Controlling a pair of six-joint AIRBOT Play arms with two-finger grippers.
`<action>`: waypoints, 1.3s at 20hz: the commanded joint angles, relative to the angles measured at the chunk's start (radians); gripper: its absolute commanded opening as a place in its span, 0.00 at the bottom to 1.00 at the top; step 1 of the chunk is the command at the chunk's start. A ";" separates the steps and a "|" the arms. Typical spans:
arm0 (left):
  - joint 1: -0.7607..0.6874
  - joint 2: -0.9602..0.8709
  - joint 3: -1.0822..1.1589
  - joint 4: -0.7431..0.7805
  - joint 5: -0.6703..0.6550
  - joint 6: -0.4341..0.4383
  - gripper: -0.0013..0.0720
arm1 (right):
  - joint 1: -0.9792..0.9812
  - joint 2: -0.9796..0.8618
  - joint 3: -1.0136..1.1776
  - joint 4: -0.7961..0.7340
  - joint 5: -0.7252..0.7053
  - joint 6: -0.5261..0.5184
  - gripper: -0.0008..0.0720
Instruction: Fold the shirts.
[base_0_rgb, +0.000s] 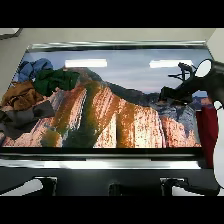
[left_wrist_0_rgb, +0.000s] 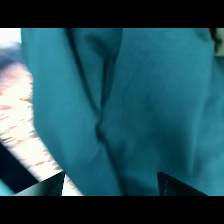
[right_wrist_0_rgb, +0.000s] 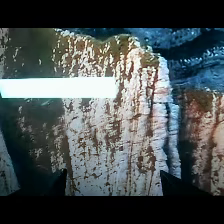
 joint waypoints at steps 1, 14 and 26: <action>0.031 -0.060 -0.099 -0.221 0.173 0.093 1.00 | 0.000 0.000 0.000 0.031 -0.008 0.023 0.95; -0.093 0.205 0.138 -0.680 0.210 0.190 0.06 | 0.000 0.000 0.000 0.033 0.006 0.026 0.93; -1.049 0.362 0.150 -0.497 0.177 0.174 0.06 | 0.000 0.205 0.000 0.028 0.066 0.000 0.93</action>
